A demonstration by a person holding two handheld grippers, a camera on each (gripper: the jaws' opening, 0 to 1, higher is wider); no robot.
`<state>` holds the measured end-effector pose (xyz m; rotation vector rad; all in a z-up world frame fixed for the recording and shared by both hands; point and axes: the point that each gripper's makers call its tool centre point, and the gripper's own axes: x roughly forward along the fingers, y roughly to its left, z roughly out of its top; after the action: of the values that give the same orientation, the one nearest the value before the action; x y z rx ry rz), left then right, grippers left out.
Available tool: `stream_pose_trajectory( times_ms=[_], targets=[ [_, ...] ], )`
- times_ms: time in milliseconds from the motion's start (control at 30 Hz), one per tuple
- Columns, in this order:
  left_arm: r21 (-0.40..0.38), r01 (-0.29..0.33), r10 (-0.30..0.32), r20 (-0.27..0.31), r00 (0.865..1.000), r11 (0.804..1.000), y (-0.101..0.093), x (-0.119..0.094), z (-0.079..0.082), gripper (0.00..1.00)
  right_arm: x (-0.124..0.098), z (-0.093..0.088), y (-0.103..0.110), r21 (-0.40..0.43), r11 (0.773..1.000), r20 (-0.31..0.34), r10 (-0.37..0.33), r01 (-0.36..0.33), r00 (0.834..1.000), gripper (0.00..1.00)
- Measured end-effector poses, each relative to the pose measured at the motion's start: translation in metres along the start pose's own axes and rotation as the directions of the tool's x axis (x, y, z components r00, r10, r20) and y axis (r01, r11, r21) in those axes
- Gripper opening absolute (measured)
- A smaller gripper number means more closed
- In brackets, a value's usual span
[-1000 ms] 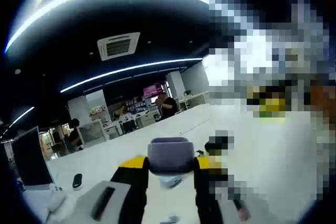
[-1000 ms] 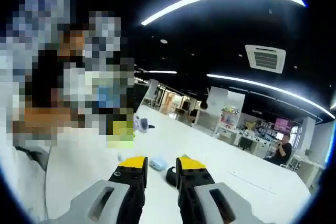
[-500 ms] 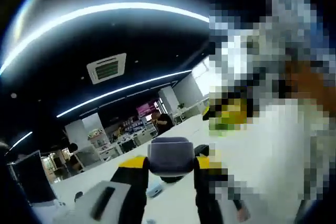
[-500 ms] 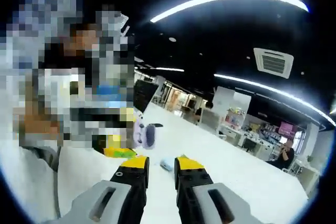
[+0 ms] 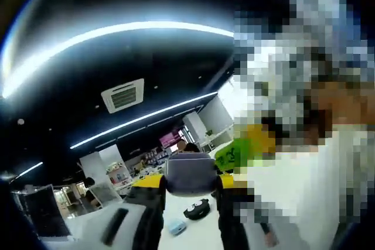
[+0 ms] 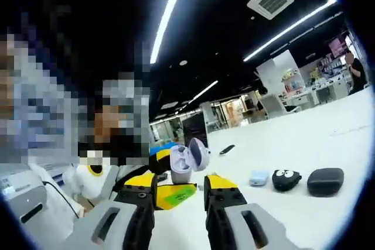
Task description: Pick up the earbuds from the table and place the earbuds into the earbud case
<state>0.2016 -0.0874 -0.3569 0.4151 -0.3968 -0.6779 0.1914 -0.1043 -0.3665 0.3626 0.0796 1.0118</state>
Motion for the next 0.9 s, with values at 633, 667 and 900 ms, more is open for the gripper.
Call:
stream_pose_trajectory(
  times_ms=[633,667,900],
  targets=[
    [-0.003,0.004,-0.004,0.035,0.999,1.000,-0.018,0.001,0.014,0.36,0.011,0.001,0.019,-0.031,1.000,0.085,-0.002,0.005,0.996,0.22],
    [-0.005,0.005,-0.005,0.035,0.999,1.000,-0.018,0.000,0.013,0.36,0.011,0.001,0.017,-0.021,1.000,0.086,0.008,-0.007,0.996,0.22],
    [-0.008,0.022,-0.021,0.068,0.997,1.000,-0.019,-0.004,0.018,0.36,0.008,0.004,0.019,0.101,0.992,0.114,0.069,-0.081,0.991,0.16]
  ],
)
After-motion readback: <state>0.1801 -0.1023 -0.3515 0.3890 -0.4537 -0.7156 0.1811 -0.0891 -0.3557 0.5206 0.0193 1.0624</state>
